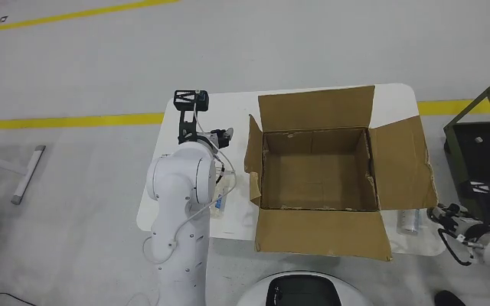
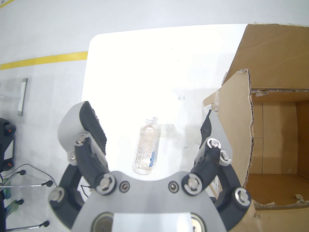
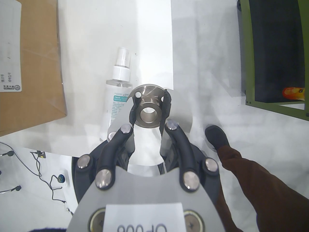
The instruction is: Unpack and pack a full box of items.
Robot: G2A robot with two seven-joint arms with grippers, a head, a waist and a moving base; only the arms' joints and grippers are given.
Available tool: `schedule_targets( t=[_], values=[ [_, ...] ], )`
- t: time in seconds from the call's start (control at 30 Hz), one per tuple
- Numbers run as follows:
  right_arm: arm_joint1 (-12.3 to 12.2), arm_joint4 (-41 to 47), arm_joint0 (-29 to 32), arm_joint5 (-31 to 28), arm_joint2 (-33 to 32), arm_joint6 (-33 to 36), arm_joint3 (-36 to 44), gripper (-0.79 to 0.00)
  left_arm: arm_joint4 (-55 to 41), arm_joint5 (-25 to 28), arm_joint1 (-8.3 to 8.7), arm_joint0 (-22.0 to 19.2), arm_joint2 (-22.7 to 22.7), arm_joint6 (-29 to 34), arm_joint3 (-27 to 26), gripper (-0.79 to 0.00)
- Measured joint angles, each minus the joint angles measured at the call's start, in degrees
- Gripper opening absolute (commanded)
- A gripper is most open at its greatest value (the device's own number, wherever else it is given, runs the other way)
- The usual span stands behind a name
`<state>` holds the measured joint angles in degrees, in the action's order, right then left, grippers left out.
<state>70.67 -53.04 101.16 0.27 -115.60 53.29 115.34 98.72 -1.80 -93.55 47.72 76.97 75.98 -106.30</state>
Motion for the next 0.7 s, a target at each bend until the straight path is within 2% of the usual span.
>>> schedule_targets(
  t=[0.4,0.43,0.5,0.7],
  values=[
    [-0.42,-0.99,-0.98,-0.05,2.34,0.25,-2.97,-0.782,0.00,0.00,0.00,0.00,0.00,0.00,0.00,0.000],
    [-0.46,-0.95,-1.07,-0.03,2.51,0.19,-3.37,-0.773,0.00,0.00,0.00,0.00,0.00,0.00,0.00,0.000],
    [-0.52,-0.88,-1.24,-0.13,2.70,-0.05,-4.02,-0.686,0.00,0.00,0.00,0.00,0.00,0.00,0.00,0.000],
    [-0.76,-0.20,-1.95,-0.78,3.06,-0.17,-5.33,-0.610,0.00,0.00,0.00,0.00,0.00,0.00,0.00,0.000]
  ],
)
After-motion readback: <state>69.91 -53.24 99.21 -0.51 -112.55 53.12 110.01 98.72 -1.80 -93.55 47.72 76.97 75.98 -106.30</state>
